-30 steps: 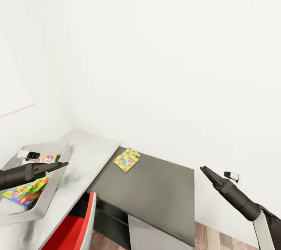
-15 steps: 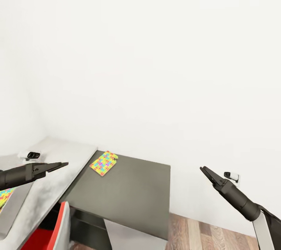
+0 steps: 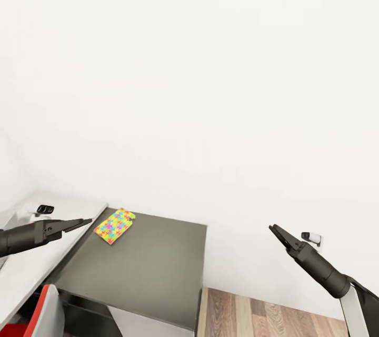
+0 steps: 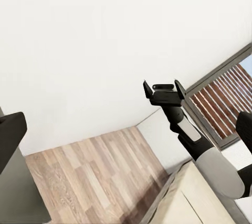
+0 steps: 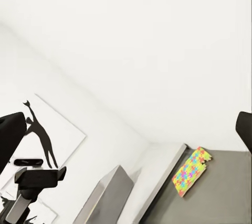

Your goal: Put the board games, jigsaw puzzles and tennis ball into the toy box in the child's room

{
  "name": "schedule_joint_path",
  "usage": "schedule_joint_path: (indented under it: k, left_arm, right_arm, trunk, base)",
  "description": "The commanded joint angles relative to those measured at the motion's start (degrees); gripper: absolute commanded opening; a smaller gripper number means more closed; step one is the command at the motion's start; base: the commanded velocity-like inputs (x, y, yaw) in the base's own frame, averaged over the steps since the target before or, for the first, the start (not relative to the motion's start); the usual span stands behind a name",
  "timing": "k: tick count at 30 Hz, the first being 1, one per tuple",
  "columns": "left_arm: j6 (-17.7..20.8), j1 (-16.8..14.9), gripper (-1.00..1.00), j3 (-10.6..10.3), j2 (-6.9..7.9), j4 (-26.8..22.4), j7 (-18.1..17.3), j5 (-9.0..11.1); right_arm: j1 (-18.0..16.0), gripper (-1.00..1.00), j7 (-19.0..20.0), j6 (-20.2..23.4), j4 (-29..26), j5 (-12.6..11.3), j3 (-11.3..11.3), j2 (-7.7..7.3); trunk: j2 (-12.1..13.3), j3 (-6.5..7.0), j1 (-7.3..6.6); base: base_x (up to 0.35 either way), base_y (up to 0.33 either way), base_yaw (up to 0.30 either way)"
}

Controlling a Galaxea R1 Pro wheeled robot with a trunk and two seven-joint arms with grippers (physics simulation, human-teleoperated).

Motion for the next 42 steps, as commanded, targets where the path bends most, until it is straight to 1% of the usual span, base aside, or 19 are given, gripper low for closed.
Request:
schedule_joint_path:
  k: [1, 6, 14, 29, 37, 42]
  left_arm:
    - [0.63, -0.04, 1.00, 0.00, 0.01, -0.03, -0.22, -0.05]
    - [0.67, -0.04, 1.00, 0.02, -0.08, 0.02, -0.22, -0.09]
    - [0.67, -0.04, 1.00, 0.02, -0.17, 0.07, -0.22, -0.11]
    - [0.61, -0.04, 1.00, 0.07, -0.27, 0.07, -0.22, -0.14]
    - [0.61, -0.04, 1.00, 0.07, -0.43, 0.12, -0.22, -0.14]
    - [0.61, -0.04, 1.00, 0.08, -0.44, 0.09, -0.22, -0.14]
  right_arm:
    - [-0.07, 1.00, 0.08, 0.47, 0.02, -0.16, -0.02, 0.00]
    - [-0.04, 1.00, 0.07, 0.46, 0.02, -0.03, -0.02, 0.02]
    - [-0.04, 1.00, 0.14, 0.41, 0.02, 0.11, -0.02, 0.09]
    - [-0.03, 1.00, 0.26, 0.35, 0.03, 0.05, -0.02, 0.07]
    - [-0.03, 1.00, 0.32, 0.31, 0.05, 0.08, -0.02, 0.06]
    - [-0.05, 1.00, 0.33, 0.34, 0.07, 0.07, 0.04, 0.06]
  trunk:
    - [-0.13, -0.17, 0.06]
    - [-0.13, -0.48, 0.06]
    - [-0.13, -0.90, 0.06]
    - [-0.13, -0.98, 0.06]
    - [-0.13, -0.98, 0.06]
    - [-0.13, -0.98, 0.06]
  base:
    - [0.215, -0.151, -0.074]
    - [0.184, -0.074, -0.096]
    - [0.051, 0.002, -0.076]
    - [0.067, 0.077, -0.007]
    - [0.140, 0.093, -0.001]
    - [0.155, 0.019, -0.124]
